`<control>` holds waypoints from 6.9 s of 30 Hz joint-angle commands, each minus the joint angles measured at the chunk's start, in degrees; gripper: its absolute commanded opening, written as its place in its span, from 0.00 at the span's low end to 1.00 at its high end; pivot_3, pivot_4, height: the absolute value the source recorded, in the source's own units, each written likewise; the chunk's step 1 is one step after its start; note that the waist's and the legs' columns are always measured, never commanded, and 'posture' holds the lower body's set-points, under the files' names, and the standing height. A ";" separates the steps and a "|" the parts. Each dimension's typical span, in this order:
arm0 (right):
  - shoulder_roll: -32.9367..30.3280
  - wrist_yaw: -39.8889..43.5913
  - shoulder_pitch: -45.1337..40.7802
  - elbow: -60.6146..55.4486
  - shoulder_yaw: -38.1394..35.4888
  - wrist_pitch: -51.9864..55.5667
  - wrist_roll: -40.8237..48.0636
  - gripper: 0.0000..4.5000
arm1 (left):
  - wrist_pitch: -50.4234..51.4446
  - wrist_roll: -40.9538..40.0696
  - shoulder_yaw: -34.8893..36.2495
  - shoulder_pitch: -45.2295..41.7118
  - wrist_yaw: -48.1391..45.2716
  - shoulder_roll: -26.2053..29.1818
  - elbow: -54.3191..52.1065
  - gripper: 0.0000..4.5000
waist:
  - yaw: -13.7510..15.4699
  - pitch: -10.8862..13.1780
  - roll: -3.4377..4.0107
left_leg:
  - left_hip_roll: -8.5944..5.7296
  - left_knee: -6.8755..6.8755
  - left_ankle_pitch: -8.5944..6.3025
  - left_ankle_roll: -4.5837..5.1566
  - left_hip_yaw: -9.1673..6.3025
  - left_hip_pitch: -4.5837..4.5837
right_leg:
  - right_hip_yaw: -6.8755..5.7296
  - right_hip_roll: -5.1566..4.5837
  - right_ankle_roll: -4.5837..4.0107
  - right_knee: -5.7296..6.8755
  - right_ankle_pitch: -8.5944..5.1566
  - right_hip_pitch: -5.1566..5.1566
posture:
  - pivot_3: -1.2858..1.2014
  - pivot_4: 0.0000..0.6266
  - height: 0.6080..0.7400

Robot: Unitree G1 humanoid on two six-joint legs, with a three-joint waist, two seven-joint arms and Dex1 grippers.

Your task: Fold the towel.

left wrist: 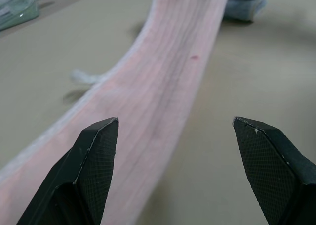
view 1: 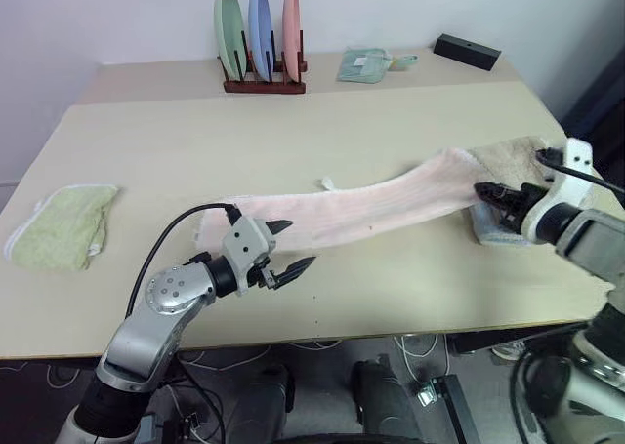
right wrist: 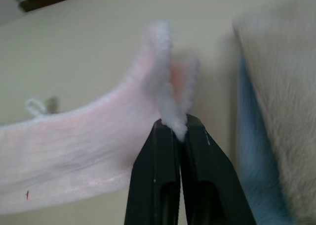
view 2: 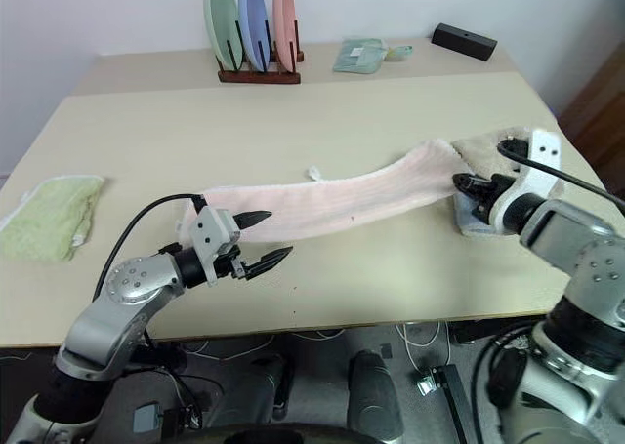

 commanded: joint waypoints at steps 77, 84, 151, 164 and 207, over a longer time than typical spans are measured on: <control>7.45 39.22 -2.58 7.63 43.03 -61.24 -26.38 0.99 | 22.20 -49.90 31.35 10.03 57.36 -28.07 -0.19 1.00 | 2.09 -0.06 -0.20 | 0.01 0.11 -0.08 -0.07 -0.25 0.06 | -0.10 0.10 -0.18 -0.50 0.05 0.41 | 0.52 0.24 0.98; 7.32 38.15 -0.62 5.00 43.08 -60.39 -26.58 1.00 | 22.86 -52.63 29.64 4.20 58.74 -28.37 4.46 0.59 | 2.00 -0.07 -0.19 | -0.02 0.10 -0.08 -0.07 -0.27 0.08 | -0.13 0.10 -0.15 -0.58 0.07 0.47 | 0.52 0.24 0.98; 17.86 25.42 -6.23 14.95 40.93 -51.25 -27.90 0.02 | 17.05 -16.87 11.28 -9.74 19.71 -4.04 5.01 0.27 | 0.61 0.06 -0.43 | 0.04 -0.03 -0.12 -0.16 -0.30 0.00 | -0.13 0.23 -0.17 -0.71 0.13 0.33 | 0.52 0.24 0.98; 20.43 19.63 1.10 24.52 44.58 -51.56 -34.97 0.02 | 9.83 -7.95 7.69 -3.25 18.28 -9.71 15.96 0.27 | 0.38 -0.13 -0.22 | 0.04 -0.07 -0.10 -0.21 -0.27 0.09 | -0.09 0.23 -0.17 -0.48 0.15 0.25 | 0.52 0.24 0.98; 5.31 33.22 8.24 0.58 41.84 -59.47 -31.08 1.00 | 24.02 -42.25 33.32 -10.15 43.74 -24.06 7.08 0.01 | 1.91 -0.01 -0.44 | 0.04 0.06 -0.10 -0.22 -0.34 0.01 | -0.16 0.21 -0.17 -0.68 0.13 0.39 | 0.52 0.24 0.98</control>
